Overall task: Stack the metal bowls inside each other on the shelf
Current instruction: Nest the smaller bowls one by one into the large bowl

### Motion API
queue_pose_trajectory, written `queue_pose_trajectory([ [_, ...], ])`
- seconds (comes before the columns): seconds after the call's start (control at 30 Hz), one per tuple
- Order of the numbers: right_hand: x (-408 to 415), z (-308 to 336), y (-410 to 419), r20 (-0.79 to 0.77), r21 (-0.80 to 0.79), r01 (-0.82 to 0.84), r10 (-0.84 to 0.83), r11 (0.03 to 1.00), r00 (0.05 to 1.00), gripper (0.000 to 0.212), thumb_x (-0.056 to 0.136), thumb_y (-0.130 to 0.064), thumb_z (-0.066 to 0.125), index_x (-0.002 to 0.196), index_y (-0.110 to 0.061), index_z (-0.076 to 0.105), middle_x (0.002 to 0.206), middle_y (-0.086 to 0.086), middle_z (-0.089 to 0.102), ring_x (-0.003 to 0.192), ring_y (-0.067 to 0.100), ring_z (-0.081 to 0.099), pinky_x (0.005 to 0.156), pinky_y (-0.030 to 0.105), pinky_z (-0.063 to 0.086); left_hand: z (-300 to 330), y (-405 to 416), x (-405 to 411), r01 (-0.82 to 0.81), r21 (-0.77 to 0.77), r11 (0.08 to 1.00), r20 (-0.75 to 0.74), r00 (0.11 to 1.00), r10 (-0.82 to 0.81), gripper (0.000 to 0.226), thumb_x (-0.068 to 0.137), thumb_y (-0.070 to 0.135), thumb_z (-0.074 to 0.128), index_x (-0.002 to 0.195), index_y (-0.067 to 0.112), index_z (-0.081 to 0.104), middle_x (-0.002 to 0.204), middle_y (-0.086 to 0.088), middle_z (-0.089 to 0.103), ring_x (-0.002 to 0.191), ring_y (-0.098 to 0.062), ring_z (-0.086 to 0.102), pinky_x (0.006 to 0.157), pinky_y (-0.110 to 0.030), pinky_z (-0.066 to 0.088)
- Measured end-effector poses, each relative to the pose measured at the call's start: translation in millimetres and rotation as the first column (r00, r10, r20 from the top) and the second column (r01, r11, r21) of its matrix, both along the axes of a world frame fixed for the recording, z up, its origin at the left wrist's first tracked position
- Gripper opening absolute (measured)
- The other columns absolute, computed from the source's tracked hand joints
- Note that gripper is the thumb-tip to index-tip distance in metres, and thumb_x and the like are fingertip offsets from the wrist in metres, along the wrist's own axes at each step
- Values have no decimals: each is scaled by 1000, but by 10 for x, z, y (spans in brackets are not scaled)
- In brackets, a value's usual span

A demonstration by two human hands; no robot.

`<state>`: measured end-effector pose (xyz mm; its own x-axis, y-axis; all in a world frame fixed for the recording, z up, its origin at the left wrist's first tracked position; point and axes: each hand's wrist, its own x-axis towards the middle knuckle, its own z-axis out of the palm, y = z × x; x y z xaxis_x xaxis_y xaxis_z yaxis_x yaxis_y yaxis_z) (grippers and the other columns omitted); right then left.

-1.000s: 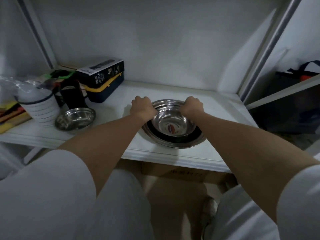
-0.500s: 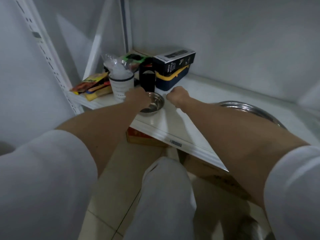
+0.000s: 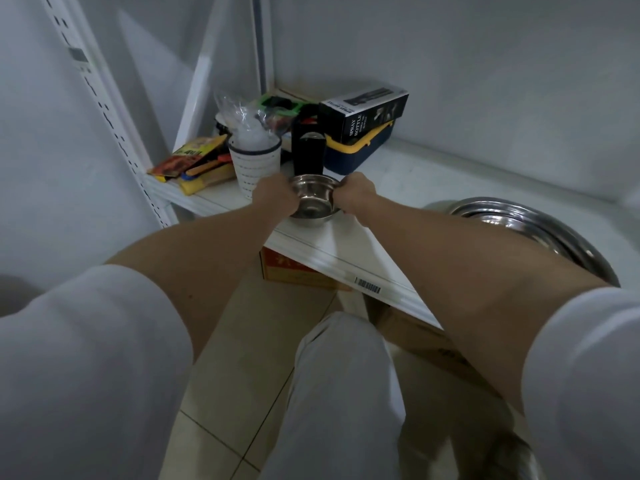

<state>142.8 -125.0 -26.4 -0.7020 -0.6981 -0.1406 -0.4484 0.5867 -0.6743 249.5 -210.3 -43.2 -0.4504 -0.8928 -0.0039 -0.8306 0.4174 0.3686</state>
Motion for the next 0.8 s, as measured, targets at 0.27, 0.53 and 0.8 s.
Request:
queue_pose_trajectory([
  [0.27, -382, 330, 580, 2, -97, 148, -148, 984, 989, 32, 82, -7, 53, 112, 0, 62, 97, 13, 61, 88, 28, 60, 73, 33, 51, 377, 419, -353, 89, 4, 996, -219, 972, -86, 39, 90, 20, 53, 126, 5, 55, 118, -15, 64, 111, -33, 60, 76, -31, 42],
  [0.53, -1126, 608, 1946, -36, -153, 399, -408, 904, 912, 31, 81, -12, 56, 106, 0, 70, 106, 18, 71, 100, 34, 67, 89, 39, 55, 619, 1520, -1315, 296, 36, 955, -294, 916, -273, 34, 87, 17, 52, 113, 0, 65, 115, -19, 67, 107, -35, 63, 78, -34, 46],
  [0.8, -1529, 527, 2914, 38, -99, 526, -525, 845, 850, 29, 75, -7, 56, 100, 0, 68, 94, 21, 70, 86, 38, 71, 81, 49, 59, 493, 2385, -1852, 460, 151, 875, -243, 875, -418, 28, 85, 16, 54, 106, 3, 66, 110, -17, 67, 86, -30, 61, 67, -32, 46],
])
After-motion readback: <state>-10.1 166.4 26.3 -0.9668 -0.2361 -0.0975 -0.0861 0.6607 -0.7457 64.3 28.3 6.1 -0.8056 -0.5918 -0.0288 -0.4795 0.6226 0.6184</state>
